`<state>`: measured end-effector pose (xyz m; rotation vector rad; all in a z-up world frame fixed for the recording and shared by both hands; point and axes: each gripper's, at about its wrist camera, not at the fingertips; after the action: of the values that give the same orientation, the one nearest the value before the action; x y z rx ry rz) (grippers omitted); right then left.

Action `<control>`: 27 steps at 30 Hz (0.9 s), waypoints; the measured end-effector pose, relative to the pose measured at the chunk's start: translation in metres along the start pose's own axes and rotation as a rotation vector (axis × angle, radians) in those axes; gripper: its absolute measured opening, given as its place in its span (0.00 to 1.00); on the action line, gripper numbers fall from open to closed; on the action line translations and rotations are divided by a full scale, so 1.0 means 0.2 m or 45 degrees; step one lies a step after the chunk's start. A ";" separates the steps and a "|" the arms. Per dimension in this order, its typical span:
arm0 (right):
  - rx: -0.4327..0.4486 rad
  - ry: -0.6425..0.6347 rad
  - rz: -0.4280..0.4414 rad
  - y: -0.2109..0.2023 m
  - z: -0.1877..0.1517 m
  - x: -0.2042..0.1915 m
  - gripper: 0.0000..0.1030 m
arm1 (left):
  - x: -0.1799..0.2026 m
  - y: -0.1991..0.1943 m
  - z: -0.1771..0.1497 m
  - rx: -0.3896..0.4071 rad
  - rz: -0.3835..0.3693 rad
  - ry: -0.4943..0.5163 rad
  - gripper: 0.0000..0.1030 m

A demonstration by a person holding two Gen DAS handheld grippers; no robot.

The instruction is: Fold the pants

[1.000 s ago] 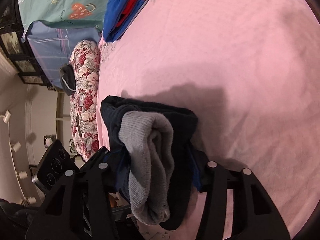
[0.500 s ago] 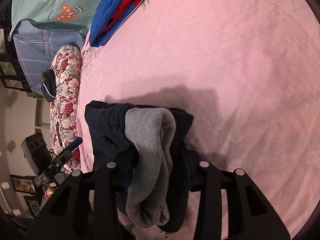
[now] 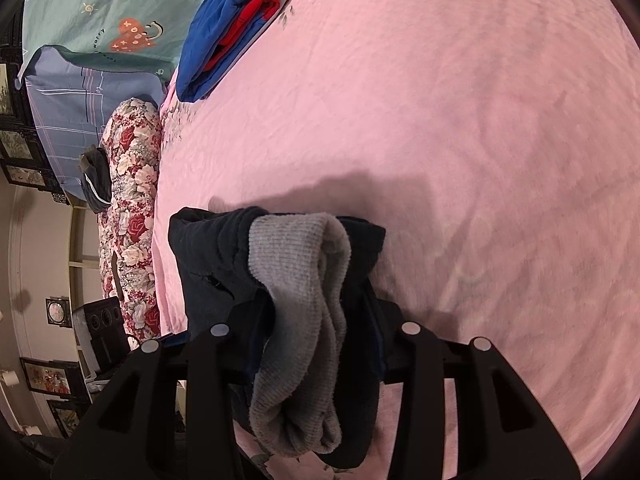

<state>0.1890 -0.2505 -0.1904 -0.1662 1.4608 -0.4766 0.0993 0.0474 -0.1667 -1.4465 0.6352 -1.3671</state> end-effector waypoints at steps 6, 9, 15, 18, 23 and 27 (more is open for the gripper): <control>0.008 -0.001 0.004 0.00 -0.01 0.00 0.42 | -0.05 0.03 0.02 -0.072 -0.071 -0.159 0.75; 0.003 -0.008 0.001 0.00 0.00 0.00 0.42 | -0.08 0.05 0.03 -0.110 -0.081 -0.227 0.75; 0.002 -0.008 0.007 0.00 -0.01 0.00 0.42 | 0.00 0.07 0.04 -0.128 0.002 -0.160 0.77; 0.002 -0.014 0.012 0.00 -0.01 0.00 0.42 | 0.10 0.06 0.03 -0.097 0.145 -0.036 0.66; 0.008 -0.012 0.018 0.00 -0.01 0.00 0.42 | 0.21 -0.01 -0.01 -0.012 0.201 0.086 0.41; 0.006 -0.014 0.022 0.00 -0.01 0.01 0.42 | 0.20 0.01 0.01 -0.010 0.183 0.065 0.40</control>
<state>0.1872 -0.2507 -0.1919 -0.1523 1.4490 -0.4648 0.1095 0.0123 -0.1514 -1.3493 0.7632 -1.2936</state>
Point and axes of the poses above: each gripper's, at about its wrist camera, not at the fingertips, and y roughly the way its jaws point, x to its right, z to its top, and after that the axes turned 10 degrees about z, right-handed
